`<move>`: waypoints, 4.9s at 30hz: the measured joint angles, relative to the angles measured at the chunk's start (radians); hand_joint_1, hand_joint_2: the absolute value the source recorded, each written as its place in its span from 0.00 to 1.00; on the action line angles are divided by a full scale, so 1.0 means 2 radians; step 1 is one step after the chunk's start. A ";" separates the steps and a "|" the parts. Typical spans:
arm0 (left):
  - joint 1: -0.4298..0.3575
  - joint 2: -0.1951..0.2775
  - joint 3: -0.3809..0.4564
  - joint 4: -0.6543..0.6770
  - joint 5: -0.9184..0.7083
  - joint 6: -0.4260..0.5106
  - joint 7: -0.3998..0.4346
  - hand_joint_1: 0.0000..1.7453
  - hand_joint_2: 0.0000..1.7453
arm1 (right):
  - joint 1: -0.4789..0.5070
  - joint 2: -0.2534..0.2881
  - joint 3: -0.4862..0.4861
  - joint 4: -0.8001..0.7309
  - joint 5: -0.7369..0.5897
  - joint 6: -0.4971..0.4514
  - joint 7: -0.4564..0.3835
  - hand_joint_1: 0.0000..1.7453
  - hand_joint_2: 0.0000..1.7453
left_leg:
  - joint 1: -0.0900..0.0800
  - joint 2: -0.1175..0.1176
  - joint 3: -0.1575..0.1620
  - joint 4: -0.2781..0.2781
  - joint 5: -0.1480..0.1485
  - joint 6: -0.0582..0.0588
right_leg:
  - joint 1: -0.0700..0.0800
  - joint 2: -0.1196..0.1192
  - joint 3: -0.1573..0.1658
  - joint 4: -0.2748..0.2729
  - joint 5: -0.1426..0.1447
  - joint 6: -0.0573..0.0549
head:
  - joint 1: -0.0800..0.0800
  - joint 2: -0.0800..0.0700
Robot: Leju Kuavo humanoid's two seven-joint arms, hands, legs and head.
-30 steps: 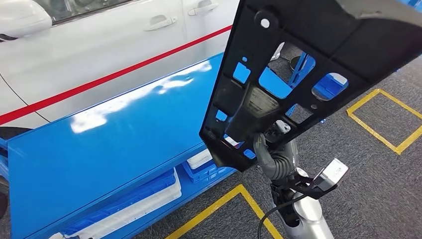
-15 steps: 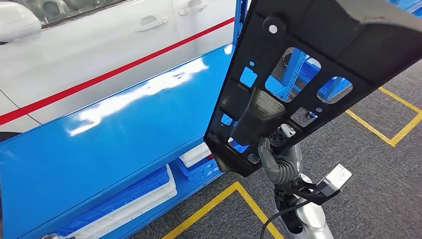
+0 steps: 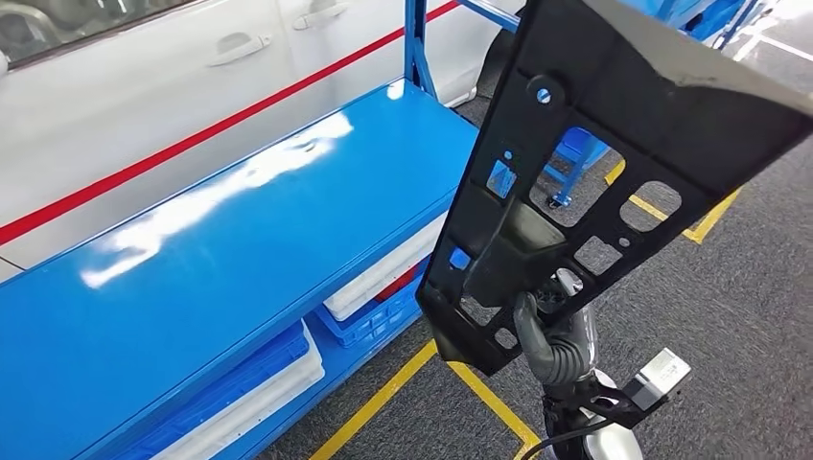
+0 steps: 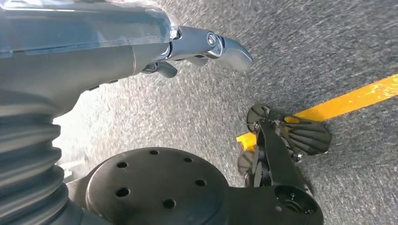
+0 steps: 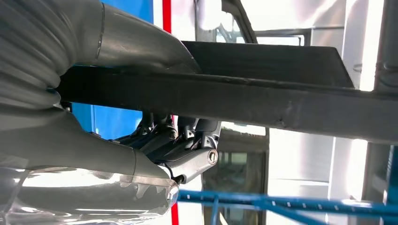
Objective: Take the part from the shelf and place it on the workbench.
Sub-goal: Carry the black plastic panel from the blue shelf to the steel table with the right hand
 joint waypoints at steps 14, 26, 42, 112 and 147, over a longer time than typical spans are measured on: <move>-0.003 0.001 -0.003 0.000 0.009 0.000 -0.021 0.00 1.00 | -0.038 0.005 -0.003 0.023 -0.021 0.027 0.003 1.00 1.00 | 0.005 -0.041 -0.031 0.076 -0.026 -0.020 | -0.001 0.058 0.005 -0.024 0.013 -0.021 | -0.001 0.000; -0.004 0.012 -0.014 0.000 -0.014 -0.010 -0.012 0.00 1.00 | -0.023 0.012 -0.010 0.031 -0.037 -0.004 -0.016 1.00 1.00 | 0.004 -0.018 0.000 0.000 0.000 0.004 | -0.003 0.028 -0.073 0.115 -0.046 0.004 | 0.004 0.000; -0.013 0.014 -0.041 0.000 -0.032 -0.027 -0.012 0.00 1.00 | 0.032 0.018 -0.018 -0.029 -0.022 0.012 -0.006 1.00 1.00 | 0.004 -0.029 -0.055 0.145 -0.078 -0.021 | 0.003 0.048 -0.002 -0.023 0.016 -0.025 | 0.002 0.000; -0.014 0.012 -0.055 0.000 -0.016 -0.028 -0.023 0.00 1.00 | -0.056 0.042 0.092 0.008 -0.047 0.046 -0.025 1.00 1.00 | 0.005 -0.054 -0.009 0.005 0.003 -0.007 | 0.001 0.087 -0.007 -0.015 0.012 -0.009 | 0.007 0.000; -0.016 0.011 -0.072 0.000 -0.018 -0.043 -0.028 0.00 1.00 | -0.075 0.040 0.138 -0.072 -0.020 0.077 -0.017 1.00 1.00 | 0.007 -0.028 -0.003 0.001 -0.001 -0.002 | 0.001 0.030 -0.058 0.093 -0.045 0.001 | 0.011 0.000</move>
